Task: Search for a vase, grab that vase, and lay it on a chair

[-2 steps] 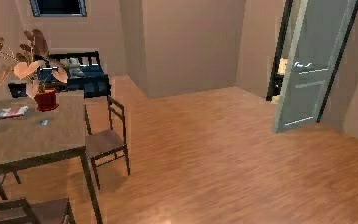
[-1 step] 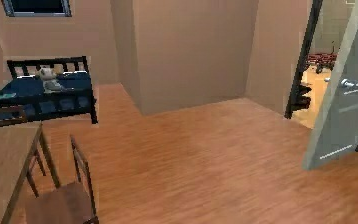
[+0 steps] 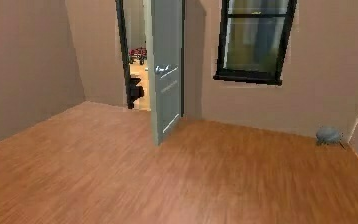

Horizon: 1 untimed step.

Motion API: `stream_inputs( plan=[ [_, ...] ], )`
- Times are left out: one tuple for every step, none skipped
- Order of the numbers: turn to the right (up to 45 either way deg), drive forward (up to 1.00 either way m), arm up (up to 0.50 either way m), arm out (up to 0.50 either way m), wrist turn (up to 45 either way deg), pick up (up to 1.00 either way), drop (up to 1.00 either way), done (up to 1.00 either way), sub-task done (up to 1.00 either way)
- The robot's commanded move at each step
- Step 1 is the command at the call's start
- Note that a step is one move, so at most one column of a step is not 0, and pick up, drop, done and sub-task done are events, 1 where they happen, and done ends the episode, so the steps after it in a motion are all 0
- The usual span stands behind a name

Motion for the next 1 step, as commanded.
stream_inputs(
  plan=[
    [45.0,0.00,0.00,0.00,0.0,0.00,0.00,0.00,0.00]
  ],
)
